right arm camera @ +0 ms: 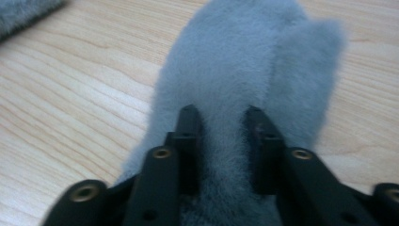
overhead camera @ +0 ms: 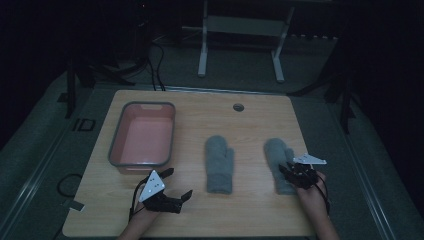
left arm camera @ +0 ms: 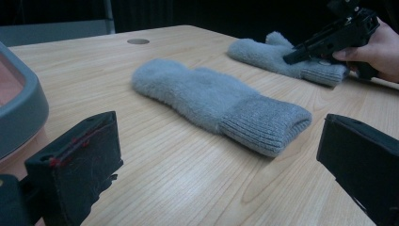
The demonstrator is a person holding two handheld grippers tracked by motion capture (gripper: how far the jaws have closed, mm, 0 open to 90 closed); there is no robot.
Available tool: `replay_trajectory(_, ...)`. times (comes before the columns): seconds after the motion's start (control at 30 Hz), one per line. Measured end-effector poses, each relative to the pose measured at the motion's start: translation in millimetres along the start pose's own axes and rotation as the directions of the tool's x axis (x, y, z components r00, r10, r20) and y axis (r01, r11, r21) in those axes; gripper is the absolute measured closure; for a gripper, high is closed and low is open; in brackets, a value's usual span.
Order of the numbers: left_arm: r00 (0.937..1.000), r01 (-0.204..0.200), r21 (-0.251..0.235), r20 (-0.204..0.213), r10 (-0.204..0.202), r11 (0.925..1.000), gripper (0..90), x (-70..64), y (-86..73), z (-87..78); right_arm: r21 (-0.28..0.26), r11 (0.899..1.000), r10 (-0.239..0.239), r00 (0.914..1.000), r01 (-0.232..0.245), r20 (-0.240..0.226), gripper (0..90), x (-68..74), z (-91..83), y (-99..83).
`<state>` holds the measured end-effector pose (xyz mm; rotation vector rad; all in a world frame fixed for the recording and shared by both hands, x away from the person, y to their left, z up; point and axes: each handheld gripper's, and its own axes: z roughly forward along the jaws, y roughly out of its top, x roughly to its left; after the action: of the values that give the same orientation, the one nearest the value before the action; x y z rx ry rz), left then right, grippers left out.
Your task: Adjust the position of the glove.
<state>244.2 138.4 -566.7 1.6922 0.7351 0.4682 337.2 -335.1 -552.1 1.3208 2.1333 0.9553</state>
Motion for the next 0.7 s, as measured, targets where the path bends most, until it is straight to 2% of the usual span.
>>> replay_trajectory(0.03,1.0,-0.001,-0.001,0.0,0.001,1.0,0.5,0.0,0.0,0.0,-0.005,1.0,0.029,0.9996,-0.029,0.001,76.3,0.0,0.2,-0.1)
replay_trajectory(0.13,1.0,-0.001,-0.001,-0.003,0.001,1.0,0.6,0.0,0.1,-0.2,-0.009,0.999,0.053,0.9981,-0.052,0.032,80.2,3.6,-0.7,1.6)
replay_trajectory(0.2,1.0,0.0,-0.003,-0.004,0.0,1.0,0.5,0.3,0.2,-0.2,-0.015,0.996,0.089,0.9949,-0.088,0.049,81.4,8.1,-3.9,5.8)
replay_trajectory(0.27,1.0,0.0,-0.003,-0.005,-0.001,1.0,0.5,0.5,0.2,-0.3,-0.033,0.995,0.093,0.993,-0.09,0.073,81.7,14.5,-8.8,11.8)
replay_trajectory(0.33,1.0,0.001,-0.003,-0.005,-0.001,1.0,0.5,0.5,0.2,-0.4,-0.053,0.992,0.122,0.99,-0.118,0.071,81.8,20.6,-14.0,19.6)
replay_trajectory(0.5,1.0,-0.001,-0.004,-0.006,0.001,1.0,0.5,0.4,0.4,-1.0,-0.091,0.989,0.124,0.9858,-0.114,0.113,81.7,42.5,-24.1,38.6)
replay_trajectory(0.6,1.0,-0.001,-0.005,-0.006,0.001,1.0,0.5,0.3,0.5,-1.2,-0.113,0.981,0.171,0.9804,-0.159,0.099,81.7,50.7,-28.1,47.9)
replay_trajectory(0.67,1.0,-0.001,-0.008,-0.005,0.001,1.0,0.5,-0.3,0.6,-1.3,-0.128,0.976,0.189,0.9776,-0.177,0.093,81.6,57.1,-30.8,54.3)
replay_trajectory(0.7,1.0,-0.006,-0.007,-0.003,0.006,1.0,0.5,-0.7,0.9,-1.6,-0.135,0.976,0.184,0.9778,-0.17,0.099,81.7,61.5,-31.8,57.5)
